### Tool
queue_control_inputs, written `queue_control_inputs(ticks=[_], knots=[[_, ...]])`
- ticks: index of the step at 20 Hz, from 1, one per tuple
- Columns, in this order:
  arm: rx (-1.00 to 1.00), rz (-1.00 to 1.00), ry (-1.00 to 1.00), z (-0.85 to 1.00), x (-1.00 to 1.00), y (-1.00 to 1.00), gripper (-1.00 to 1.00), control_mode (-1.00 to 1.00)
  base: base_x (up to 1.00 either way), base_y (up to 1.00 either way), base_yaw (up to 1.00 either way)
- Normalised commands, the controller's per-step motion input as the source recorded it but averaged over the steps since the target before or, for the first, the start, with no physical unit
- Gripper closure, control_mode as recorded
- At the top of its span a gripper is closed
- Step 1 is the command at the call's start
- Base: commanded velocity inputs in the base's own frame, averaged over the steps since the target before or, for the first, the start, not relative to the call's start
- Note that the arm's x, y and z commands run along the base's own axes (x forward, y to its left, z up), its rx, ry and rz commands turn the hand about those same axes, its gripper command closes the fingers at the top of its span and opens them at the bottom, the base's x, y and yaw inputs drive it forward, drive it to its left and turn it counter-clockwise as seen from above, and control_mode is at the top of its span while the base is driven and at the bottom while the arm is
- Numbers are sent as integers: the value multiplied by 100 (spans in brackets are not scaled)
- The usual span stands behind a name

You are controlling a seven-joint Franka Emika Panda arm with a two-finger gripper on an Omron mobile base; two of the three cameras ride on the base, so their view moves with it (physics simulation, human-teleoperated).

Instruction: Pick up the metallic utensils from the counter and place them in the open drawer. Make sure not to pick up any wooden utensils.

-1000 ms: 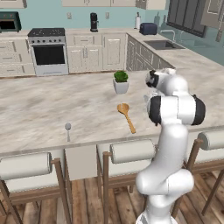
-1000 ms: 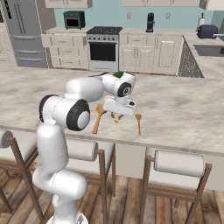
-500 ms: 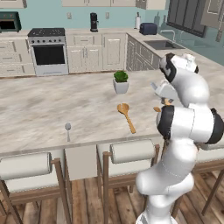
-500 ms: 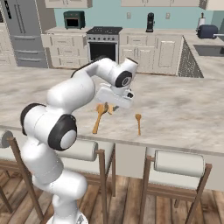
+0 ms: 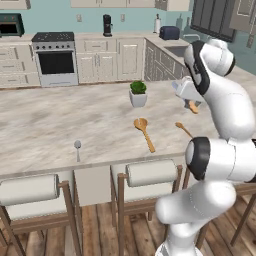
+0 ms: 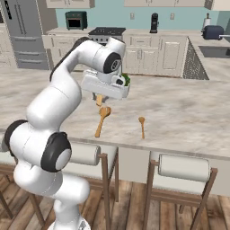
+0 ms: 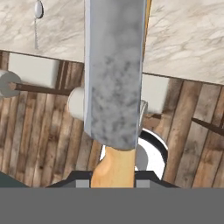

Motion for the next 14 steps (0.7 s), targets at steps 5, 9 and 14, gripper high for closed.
queue_control_inputs(ticks=[5,9,14], knots=[[-2,-2,0,23,-31,16,100,-100,0,0,0],[-2,-2,0,0,-21,12,100,-100,0,0,0],[-5,-7,0,0,-13,21,100,-100,0,0,0]])
